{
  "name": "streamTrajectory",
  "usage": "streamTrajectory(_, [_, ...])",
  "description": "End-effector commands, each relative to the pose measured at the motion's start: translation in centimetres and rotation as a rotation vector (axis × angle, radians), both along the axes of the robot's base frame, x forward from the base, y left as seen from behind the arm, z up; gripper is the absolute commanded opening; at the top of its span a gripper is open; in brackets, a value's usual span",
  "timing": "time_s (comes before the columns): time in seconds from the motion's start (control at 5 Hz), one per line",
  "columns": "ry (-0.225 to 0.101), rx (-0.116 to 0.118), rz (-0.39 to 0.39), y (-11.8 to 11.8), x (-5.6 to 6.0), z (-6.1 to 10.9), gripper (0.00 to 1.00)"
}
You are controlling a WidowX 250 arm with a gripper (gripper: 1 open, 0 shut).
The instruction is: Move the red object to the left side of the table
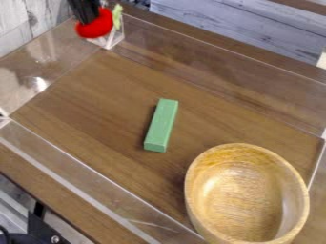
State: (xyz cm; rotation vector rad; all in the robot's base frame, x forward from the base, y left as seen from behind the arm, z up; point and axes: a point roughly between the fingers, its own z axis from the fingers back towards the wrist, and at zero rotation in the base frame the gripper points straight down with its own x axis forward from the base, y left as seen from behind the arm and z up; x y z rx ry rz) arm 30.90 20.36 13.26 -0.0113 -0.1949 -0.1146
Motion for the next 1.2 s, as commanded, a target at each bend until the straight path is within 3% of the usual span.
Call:
streamTrajectory(0.0, [-0.053, 0.034, 0.045, 1.1, -0.5, 1.6, 0.00])
streamTrajectory(0.2, [-0.054, 0.028, 0.093, 0.8, -1.5, 1.5, 0.00])
streamTrajectory(0.6, [-0.046, 0.009, 0.163, 0.9, -2.4, 1.7, 0.00])
streamTrajectory(1.0, [-0.042, -0.010, 0.163, 0.9, -3.0, 1.0, 0.00])
